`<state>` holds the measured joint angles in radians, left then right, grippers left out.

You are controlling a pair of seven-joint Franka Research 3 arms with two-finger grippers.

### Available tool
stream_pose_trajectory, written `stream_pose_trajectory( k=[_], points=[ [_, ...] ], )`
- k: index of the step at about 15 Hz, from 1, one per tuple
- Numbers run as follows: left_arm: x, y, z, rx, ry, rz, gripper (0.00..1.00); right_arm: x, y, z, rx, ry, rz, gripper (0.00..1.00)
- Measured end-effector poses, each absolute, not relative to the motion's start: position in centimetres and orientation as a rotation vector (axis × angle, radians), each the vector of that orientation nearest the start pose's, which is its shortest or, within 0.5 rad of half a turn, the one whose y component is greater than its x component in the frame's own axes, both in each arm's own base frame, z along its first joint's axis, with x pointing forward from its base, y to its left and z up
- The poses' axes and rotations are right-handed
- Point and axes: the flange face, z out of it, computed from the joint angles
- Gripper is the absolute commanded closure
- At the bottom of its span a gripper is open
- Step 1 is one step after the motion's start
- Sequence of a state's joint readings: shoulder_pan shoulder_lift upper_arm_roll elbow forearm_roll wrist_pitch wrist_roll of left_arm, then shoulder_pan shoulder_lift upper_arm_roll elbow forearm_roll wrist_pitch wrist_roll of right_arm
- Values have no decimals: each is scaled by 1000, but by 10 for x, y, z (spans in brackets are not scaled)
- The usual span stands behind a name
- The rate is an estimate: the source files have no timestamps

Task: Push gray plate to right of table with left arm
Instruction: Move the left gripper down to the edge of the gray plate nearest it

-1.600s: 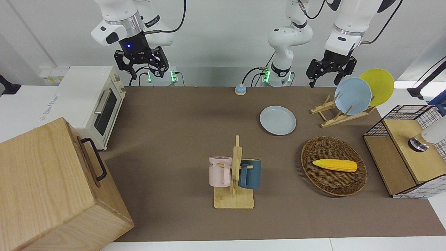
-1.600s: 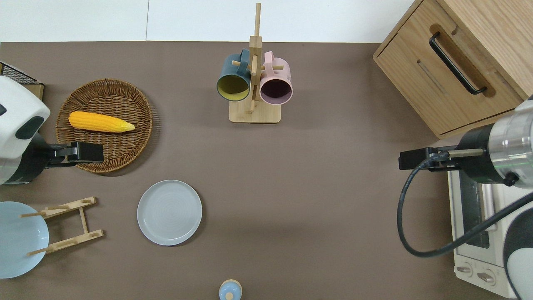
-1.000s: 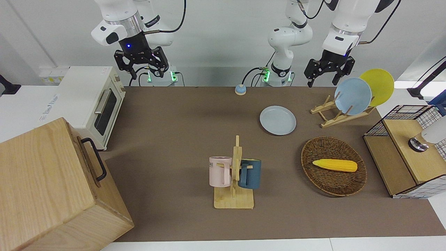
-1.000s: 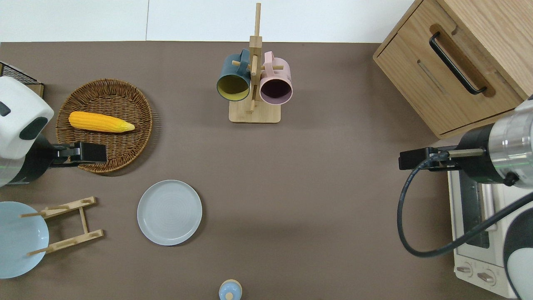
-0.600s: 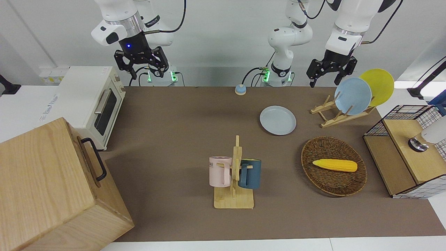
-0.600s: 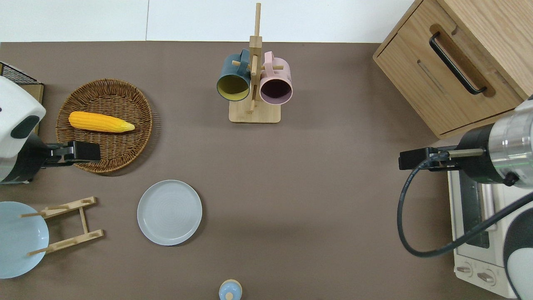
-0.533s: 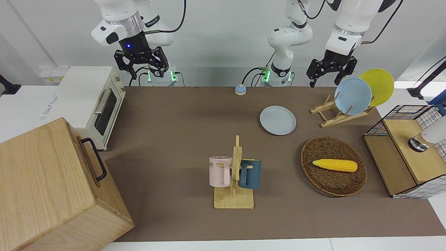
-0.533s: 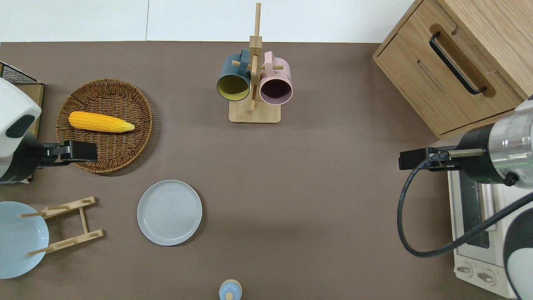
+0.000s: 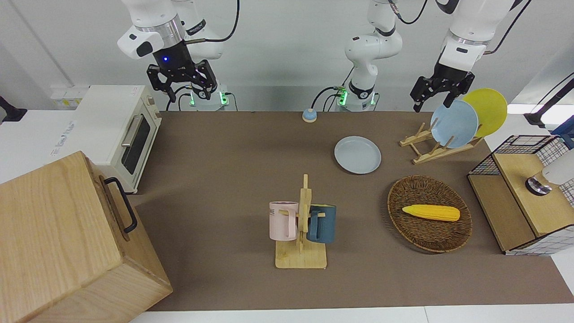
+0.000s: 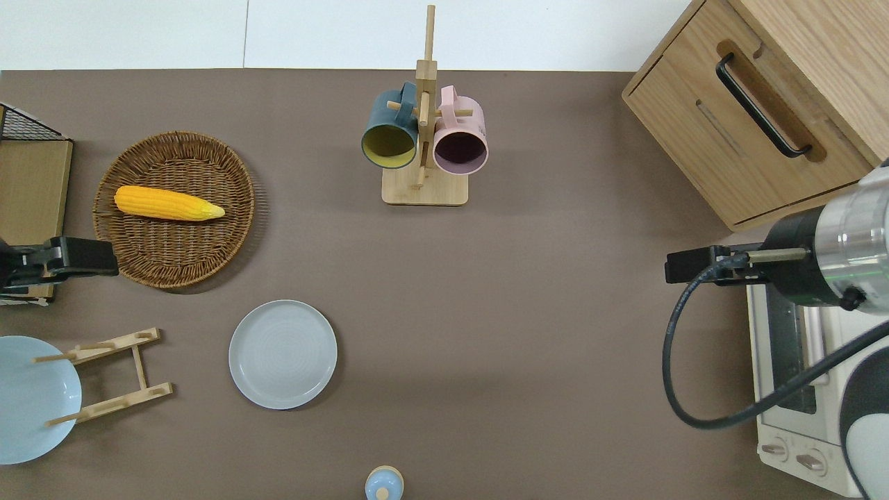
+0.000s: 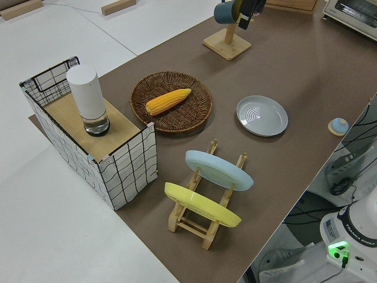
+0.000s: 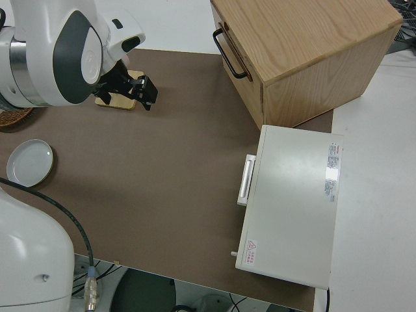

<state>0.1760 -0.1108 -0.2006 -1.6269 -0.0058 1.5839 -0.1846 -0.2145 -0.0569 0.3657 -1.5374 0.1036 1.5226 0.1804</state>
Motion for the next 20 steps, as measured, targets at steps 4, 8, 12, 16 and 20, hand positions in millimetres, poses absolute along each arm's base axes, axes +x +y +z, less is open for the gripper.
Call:
stream_pose_trajectory(
  k=[4, 8, 12, 16, 20],
  points=[
    [515, -16, 648, -3143, -274, -58, 15, 524, 98, 665, -3053, 34, -37, 5],
    [512, 2, 636, -3174, -332, -19, 15, 524, 98, 665, -3053, 34, -37, 5],
    [513, -2, 602, -3173, -304, 67, 15, 524, 98, 665, -3053, 34, -37, 5],
    [514, 13, 573, -3179, -269, 99, 13, 524, 98, 665, -3053, 34, -37, 5],
    [513, 14, 526, -3179, -257, 116, 13, 524, 98, 665, -3053, 34, -37, 5]
  ],
)
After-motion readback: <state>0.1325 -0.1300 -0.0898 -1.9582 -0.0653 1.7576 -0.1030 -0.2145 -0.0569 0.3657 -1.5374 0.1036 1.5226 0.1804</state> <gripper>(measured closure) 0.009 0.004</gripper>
